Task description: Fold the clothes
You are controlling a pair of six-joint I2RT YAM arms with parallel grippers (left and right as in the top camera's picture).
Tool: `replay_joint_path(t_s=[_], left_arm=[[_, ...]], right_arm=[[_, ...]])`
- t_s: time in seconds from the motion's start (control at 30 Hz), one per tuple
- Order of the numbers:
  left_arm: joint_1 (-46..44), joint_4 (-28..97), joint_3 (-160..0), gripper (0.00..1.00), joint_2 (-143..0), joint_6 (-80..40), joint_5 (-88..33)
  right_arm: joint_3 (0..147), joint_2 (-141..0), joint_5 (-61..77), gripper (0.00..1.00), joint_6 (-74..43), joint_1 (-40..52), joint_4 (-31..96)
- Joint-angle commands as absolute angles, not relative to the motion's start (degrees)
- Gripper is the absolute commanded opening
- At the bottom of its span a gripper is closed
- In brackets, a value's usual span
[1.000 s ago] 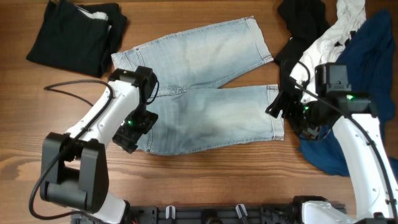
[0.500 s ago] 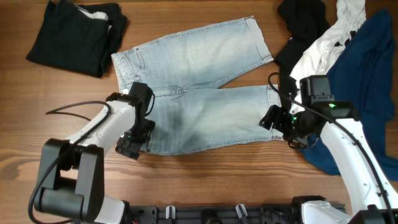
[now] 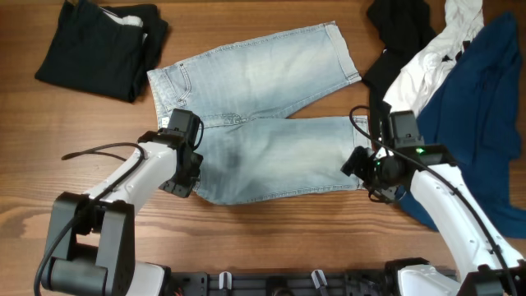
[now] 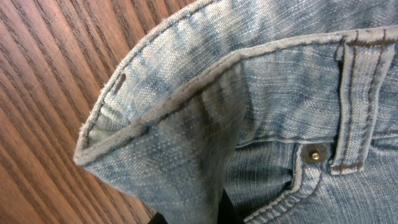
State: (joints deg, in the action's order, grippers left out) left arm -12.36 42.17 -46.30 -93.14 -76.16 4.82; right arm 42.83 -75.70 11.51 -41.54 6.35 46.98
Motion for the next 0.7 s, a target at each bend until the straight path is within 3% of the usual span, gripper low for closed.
replay_joint_path(t_s=[0.0, 0.1, 0.33, 0.43, 0.5, 0.53, 0.67], left_arm=[[-11.4, 42.7, -42.9, 0.04, -96.6, -75.3, 8.6], [-11.4, 42.6, -42.9, 0.04, -96.6, -75.5, 8.4], [-11.4, 42.6, -42.9, 0.04, -96.6, -75.5, 8.4], [-11.4, 43.3, -42.9, 0.04, -96.6, -75.4, 8.4], [-11.4, 44.0, -42.9, 0.04, -96.6, -75.4, 8.5], [-11.4, 44.6, -43.0, 0.04, -96.5, -75.0, 8.5], [-11.0, 47.5, -43.9, 0.04, -94.0, -71.2, 8.7]], right_arm=[[39.1, -77.2, 10.3, 0.72, -47.5, 6.6, 43.9], [36.4, -78.6, 10.2, 0.65, -49.8, 6.6, 40.9], [35.0, -86.0, 8.9, 0.61, -51.1, 6.6, 32.2], [35.0, -89.4, 8.9, 0.44, -51.0, 6.6, 30.0], [35.0, -89.8, 8.9, 0.23, -50.4, 6.5, 30.1], [35.1, -89.7, 8.9, 0.04, -49.1, 6.5, 30.1], [36.4, -88.4, 9.0, 0.04, -45.4, 5.3, 31.5]])
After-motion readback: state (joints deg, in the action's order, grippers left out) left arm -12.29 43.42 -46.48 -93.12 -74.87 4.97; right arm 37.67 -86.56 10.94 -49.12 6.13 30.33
